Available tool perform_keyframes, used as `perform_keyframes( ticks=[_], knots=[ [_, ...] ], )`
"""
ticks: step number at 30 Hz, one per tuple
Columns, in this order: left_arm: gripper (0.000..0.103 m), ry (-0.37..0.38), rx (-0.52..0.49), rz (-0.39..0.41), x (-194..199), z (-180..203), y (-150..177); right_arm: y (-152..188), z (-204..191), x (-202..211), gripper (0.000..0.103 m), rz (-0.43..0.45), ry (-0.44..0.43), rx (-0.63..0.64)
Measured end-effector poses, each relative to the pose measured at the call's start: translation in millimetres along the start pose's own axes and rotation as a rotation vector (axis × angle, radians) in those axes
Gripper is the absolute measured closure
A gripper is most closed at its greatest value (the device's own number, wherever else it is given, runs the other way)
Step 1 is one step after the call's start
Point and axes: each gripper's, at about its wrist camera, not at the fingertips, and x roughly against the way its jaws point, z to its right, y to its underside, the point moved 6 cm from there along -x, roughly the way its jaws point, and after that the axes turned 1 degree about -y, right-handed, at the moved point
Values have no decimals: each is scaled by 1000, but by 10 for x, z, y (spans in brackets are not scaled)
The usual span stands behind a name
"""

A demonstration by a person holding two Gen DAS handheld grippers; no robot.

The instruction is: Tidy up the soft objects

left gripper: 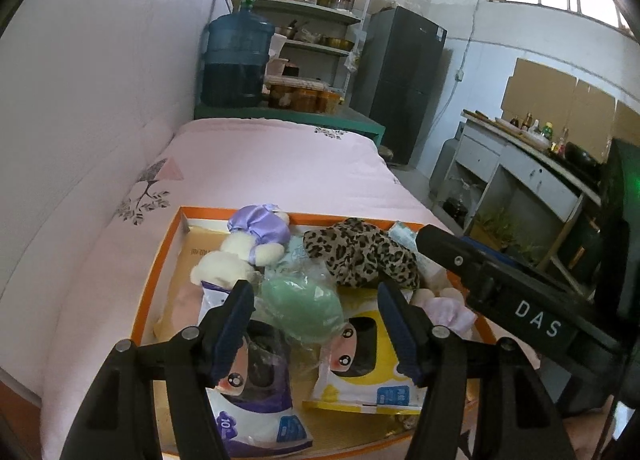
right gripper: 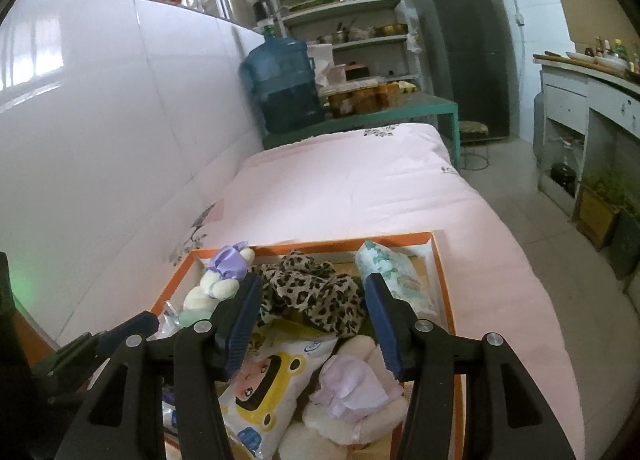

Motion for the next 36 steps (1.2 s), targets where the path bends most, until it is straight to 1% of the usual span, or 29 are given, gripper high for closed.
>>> perform_keyframes(
  ticks=[3,6,9,13,17,21,23,28,34,36],
  knots=[
    [39,25,29,6,60,-30,-19,-4,-8,26,48,2,-5,-8],
    [39,10,33,30,128,-67,-54,-18,-42,81,48,18,-4,-3],
    [39,-17,31,51,179,-104,-80,-24,-95,145,48,35,-2,11],
    [39,-76,22,68,210,-149,-91,-14,-151,208,47,49,9,25],
    [39,-129,17,77,235,-182,-93,12,-171,242,47,53,21,28],
    [39,-163,8,85,252,-187,-87,34,-184,263,47,55,42,34],
    [39,-195,3,89,265,-191,-87,35,-178,263,47,52,46,32],
    [39,-207,14,113,338,-208,-103,38,-199,328,47,62,55,36],
    [39,-276,9,144,457,-221,-131,66,-239,440,47,68,91,57],
    [39,-280,10,154,506,-215,-140,66,-254,458,47,63,100,62]
  ],
)
